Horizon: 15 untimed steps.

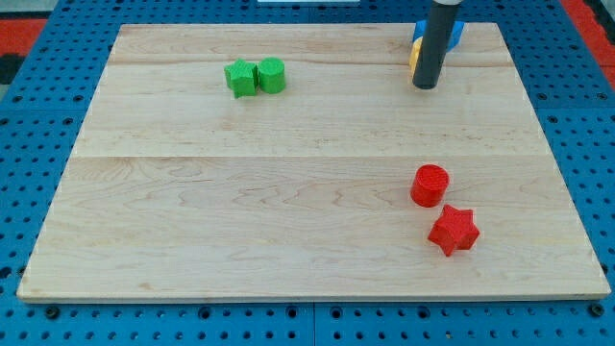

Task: Separate the green circle from green star

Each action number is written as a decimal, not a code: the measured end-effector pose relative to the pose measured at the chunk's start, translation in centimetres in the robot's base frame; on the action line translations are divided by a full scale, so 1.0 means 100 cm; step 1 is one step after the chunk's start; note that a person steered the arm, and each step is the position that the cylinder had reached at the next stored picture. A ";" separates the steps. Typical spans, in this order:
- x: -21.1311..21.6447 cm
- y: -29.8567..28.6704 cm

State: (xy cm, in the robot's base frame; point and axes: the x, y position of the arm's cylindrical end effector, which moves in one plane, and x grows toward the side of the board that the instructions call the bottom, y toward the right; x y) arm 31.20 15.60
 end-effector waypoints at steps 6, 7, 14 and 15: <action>0.059 -0.082; 0.068 -0.173; -0.023 -0.172; -0.026 -0.168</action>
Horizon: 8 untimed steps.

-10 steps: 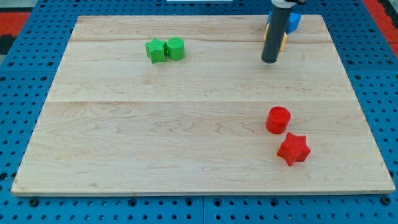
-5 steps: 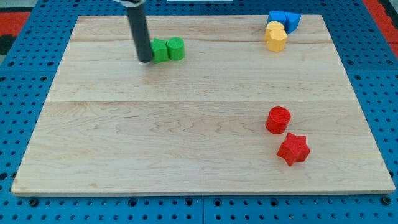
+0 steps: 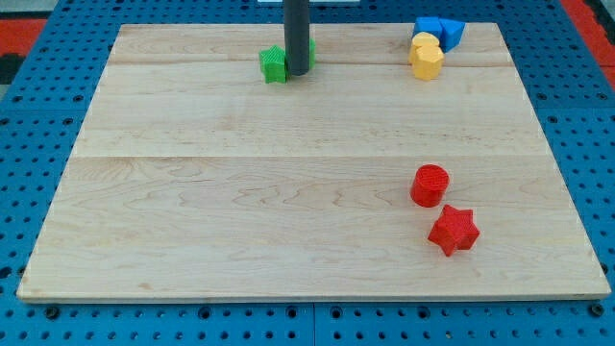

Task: Separate the green circle from green star

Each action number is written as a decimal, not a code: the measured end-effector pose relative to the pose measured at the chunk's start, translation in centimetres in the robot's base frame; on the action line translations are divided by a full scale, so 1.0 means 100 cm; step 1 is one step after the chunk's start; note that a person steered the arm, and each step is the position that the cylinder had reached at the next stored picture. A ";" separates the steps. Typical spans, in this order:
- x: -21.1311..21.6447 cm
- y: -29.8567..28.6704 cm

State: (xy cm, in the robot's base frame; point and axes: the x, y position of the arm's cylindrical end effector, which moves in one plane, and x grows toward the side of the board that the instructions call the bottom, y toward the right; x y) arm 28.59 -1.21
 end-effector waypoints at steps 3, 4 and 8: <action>-0.030 0.024; -0.036 0.063; -0.033 0.044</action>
